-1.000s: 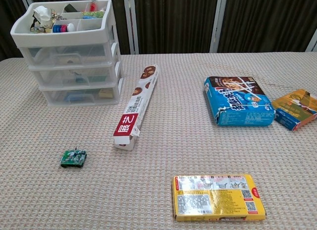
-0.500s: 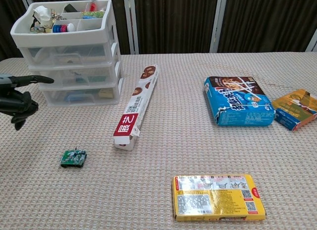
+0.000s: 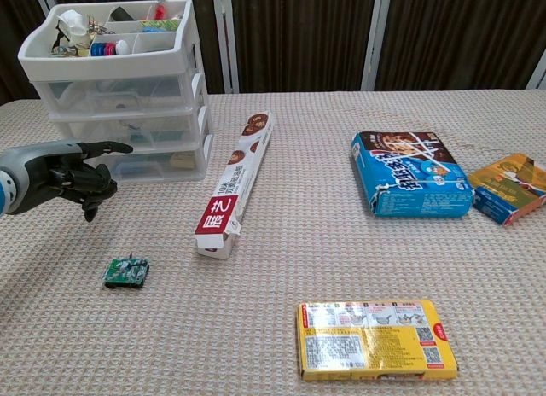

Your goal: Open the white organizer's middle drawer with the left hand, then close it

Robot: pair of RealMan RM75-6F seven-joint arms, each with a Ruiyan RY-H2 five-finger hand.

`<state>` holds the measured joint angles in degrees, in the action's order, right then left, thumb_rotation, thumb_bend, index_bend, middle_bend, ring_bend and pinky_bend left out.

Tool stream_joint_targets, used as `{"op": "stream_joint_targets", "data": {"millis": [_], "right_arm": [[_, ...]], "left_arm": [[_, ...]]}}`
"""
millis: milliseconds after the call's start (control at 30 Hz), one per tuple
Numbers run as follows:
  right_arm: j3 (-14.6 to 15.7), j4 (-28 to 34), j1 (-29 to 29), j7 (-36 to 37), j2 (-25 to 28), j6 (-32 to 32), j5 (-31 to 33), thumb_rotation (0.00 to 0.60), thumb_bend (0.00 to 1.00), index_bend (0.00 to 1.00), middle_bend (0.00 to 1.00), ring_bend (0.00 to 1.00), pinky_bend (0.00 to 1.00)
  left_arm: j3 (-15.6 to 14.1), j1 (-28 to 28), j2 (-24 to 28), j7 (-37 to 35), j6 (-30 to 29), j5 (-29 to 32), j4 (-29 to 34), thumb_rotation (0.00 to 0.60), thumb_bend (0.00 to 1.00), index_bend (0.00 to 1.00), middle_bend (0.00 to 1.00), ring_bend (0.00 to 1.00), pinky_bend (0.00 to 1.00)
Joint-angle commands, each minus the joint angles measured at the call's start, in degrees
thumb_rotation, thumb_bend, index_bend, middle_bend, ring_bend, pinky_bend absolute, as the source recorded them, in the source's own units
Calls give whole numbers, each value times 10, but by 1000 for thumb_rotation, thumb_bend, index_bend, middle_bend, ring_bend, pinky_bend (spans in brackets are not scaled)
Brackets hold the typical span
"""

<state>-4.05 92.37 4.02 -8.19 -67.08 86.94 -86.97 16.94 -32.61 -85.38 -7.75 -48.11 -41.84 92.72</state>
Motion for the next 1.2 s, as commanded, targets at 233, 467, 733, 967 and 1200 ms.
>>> {"op": "stream_joint_targets", "data": {"millis": [233,467,733,967,1200], "right_arm": [[1,2,0,0,0,-1,1,600,0,62,0,0,0],[0,3,-1,1,1,-1,2,600,0,62,0,0,0],[0,5,-1,2,2,-2,5,600,0,62,0,0,0],[1,7,-2,1,1,-2,5,600,0,62,0,0,0],[1,6,-2,0,1,-2,6,600,0,62,0,0,0]], "left_arm": [[15,-20,-21,-11,13,10,-31,600,1000,0,859,770,646],[17,-25,-32,-10,8,16,-44,600,1000,0,860,770,646],[25,-34,-41,-10,5,29,-55,600,1000,0,860,770,646],[34,-40,-47,-21,23,54,-59,600,1000,0,860,770,646],[50,-47,-44,-48,62,82,-61,600,1000,0,860,770,645]]}}
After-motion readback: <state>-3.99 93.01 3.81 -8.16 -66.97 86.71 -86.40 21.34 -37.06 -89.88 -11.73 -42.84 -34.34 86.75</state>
